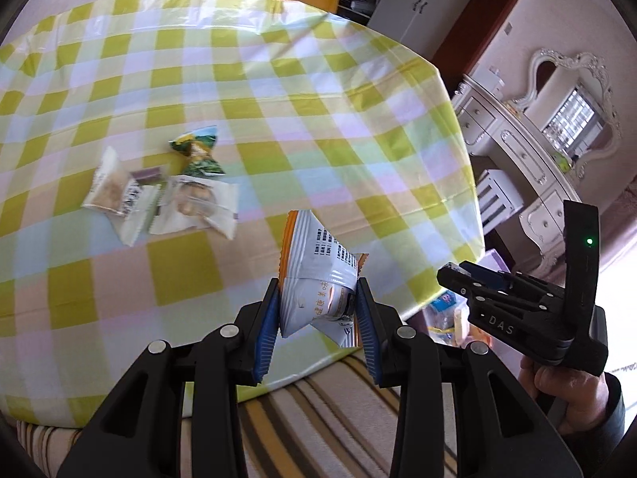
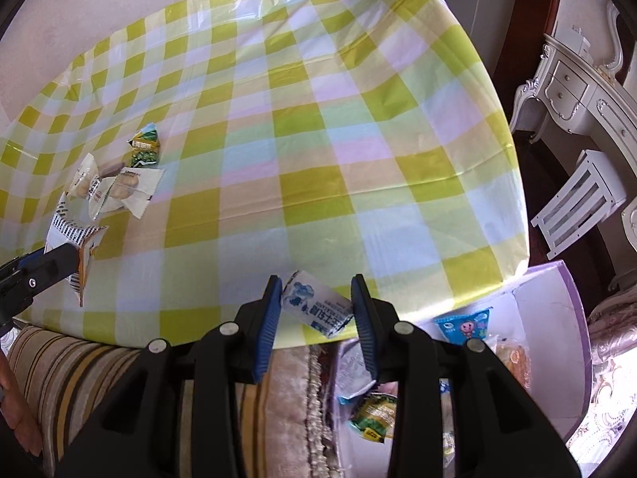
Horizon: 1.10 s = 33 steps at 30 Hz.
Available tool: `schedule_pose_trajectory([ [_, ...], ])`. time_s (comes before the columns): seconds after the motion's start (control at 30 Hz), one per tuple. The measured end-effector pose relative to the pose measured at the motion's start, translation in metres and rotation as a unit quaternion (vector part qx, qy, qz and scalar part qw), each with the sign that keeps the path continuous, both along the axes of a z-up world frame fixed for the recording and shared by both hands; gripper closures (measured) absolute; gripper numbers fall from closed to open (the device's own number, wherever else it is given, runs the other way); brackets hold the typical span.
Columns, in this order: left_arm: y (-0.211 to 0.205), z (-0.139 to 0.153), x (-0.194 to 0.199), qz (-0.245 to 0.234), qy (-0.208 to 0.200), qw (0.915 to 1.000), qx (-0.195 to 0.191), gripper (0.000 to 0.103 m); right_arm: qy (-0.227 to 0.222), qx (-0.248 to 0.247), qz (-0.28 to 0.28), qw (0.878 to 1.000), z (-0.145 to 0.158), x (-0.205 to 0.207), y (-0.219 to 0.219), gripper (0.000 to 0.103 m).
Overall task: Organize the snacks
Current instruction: 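Carry both packets over the white box and open both grippers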
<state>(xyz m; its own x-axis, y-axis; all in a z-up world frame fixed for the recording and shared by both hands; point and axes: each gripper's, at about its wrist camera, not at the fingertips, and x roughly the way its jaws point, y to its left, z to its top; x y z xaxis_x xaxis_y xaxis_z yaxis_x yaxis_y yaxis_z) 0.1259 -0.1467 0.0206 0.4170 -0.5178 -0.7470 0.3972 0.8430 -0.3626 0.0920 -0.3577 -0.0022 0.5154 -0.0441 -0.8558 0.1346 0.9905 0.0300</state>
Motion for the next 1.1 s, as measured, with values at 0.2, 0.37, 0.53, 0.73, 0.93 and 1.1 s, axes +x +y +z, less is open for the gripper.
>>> schedule_pose_trajectory([
  [0.2, -0.062, -0.003, -0.015, -0.081, 0.012, 0.9966, -0.003, 0.068, 0.016, -0.01, -0.054, 0.998, -0.013, -0.022, -0.046, 0.067],
  [0.37, -0.108, -0.005, -0.028, -0.139, 0.015, 0.9902, 0.005, 0.067, 0.031, -0.012, -0.1, 0.994, -0.024, -0.039, -0.083, 0.067],
  [0.53, -0.144, -0.01, -0.037, -0.178, 0.018, 0.9837, 0.017, 0.067, 0.042, -0.017, -0.14, 0.989, -0.031, -0.053, -0.112, 0.067],
  [0.73, -0.173, -0.014, -0.045, -0.206, 0.022, 0.9778, 0.03, 0.067, 0.057, -0.013, -0.188, 0.98, -0.044, -0.067, -0.14, 0.066],
  [0.93, -0.189, -0.018, -0.049, -0.224, 0.029, 0.9735, 0.037, 0.063, 0.061, -0.02, -0.209, 0.976, -0.048, -0.073, -0.149, 0.059],
  [1.1, -0.189, -0.018, -0.048, -0.219, 0.03, 0.9746, 0.034, 0.035, 0.058, -0.028, -0.218, 0.974, -0.047, -0.072, -0.151, 0.037],
])
